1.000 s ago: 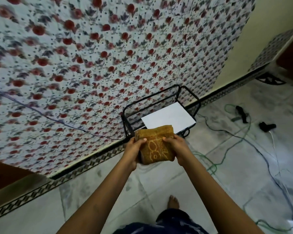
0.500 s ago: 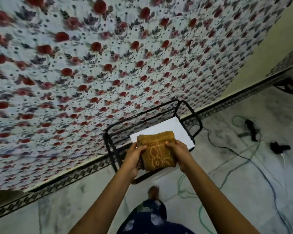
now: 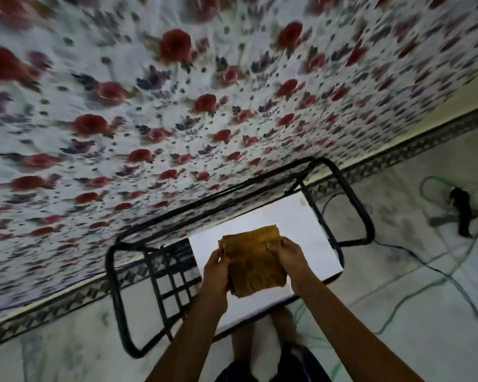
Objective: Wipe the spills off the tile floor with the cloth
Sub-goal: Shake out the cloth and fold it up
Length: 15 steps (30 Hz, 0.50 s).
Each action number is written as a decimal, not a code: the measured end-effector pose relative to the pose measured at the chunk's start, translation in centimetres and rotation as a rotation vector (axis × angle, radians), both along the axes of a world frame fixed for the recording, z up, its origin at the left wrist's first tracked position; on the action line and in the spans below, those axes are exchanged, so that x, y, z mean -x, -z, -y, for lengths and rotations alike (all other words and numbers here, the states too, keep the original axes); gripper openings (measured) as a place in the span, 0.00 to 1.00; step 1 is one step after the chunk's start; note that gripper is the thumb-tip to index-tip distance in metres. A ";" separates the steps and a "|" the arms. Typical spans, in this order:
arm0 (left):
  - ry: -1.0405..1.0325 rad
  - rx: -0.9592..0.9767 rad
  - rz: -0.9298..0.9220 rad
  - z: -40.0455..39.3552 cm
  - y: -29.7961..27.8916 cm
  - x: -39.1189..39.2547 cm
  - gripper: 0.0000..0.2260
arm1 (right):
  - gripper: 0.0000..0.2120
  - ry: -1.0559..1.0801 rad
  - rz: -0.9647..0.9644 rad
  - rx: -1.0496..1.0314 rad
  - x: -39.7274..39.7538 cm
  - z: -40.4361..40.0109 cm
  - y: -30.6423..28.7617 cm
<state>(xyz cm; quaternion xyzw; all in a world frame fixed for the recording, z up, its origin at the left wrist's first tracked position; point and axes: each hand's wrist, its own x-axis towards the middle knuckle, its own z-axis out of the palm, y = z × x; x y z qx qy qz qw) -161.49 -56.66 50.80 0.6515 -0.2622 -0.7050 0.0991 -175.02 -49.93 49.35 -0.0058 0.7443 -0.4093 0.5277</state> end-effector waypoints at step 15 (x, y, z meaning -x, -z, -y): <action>-0.128 0.058 0.199 0.0 12.1 5.1 0.14 | 0.16 -0.457 -0.378 -0.031 5.1 1.4 11.9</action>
